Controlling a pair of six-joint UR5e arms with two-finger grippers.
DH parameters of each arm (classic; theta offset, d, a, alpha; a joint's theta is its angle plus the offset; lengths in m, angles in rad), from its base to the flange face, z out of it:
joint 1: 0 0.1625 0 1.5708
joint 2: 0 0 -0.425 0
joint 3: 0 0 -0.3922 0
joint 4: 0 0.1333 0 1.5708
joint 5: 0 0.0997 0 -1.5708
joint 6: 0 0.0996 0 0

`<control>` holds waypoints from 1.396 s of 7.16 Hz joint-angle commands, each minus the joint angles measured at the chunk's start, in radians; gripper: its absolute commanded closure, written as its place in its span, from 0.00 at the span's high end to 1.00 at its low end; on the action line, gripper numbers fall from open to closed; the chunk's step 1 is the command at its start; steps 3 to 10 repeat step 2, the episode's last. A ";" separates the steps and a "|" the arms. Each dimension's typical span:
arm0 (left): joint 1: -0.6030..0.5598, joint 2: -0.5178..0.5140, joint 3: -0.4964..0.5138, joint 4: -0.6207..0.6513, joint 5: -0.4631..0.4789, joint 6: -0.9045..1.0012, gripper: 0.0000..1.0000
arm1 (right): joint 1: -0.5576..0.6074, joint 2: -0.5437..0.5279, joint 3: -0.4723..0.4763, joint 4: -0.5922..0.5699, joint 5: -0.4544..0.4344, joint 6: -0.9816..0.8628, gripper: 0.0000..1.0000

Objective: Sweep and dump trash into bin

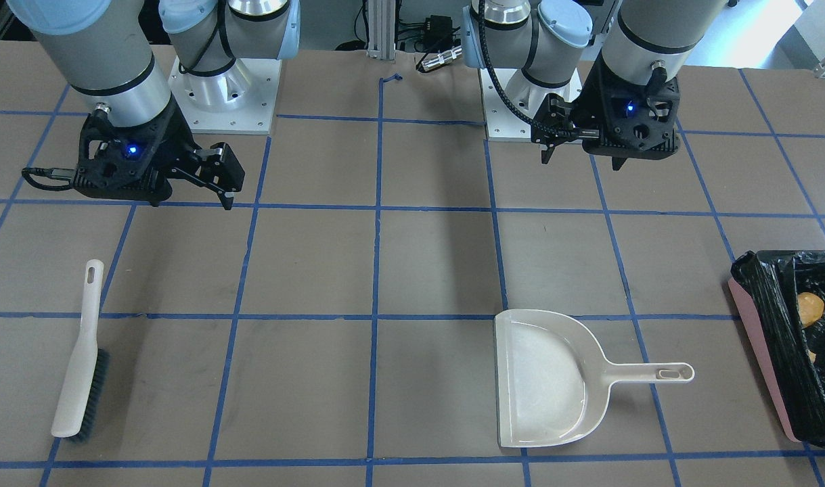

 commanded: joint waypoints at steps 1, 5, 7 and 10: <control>-0.001 0.005 -0.016 -0.001 0.000 0.005 1.00 | -0.001 -0.001 0.000 0.000 0.002 0.005 1.00; 0.005 -0.003 -0.024 0.008 0.000 0.009 1.00 | -0.001 -0.001 -0.001 -0.002 0.004 0.006 1.00; 0.005 -0.003 -0.024 0.008 0.000 0.009 1.00 | -0.001 -0.001 -0.001 -0.002 0.004 0.006 1.00; 0.005 -0.003 -0.024 0.008 0.000 0.009 1.00 | -0.001 -0.001 -0.001 -0.002 0.004 0.006 1.00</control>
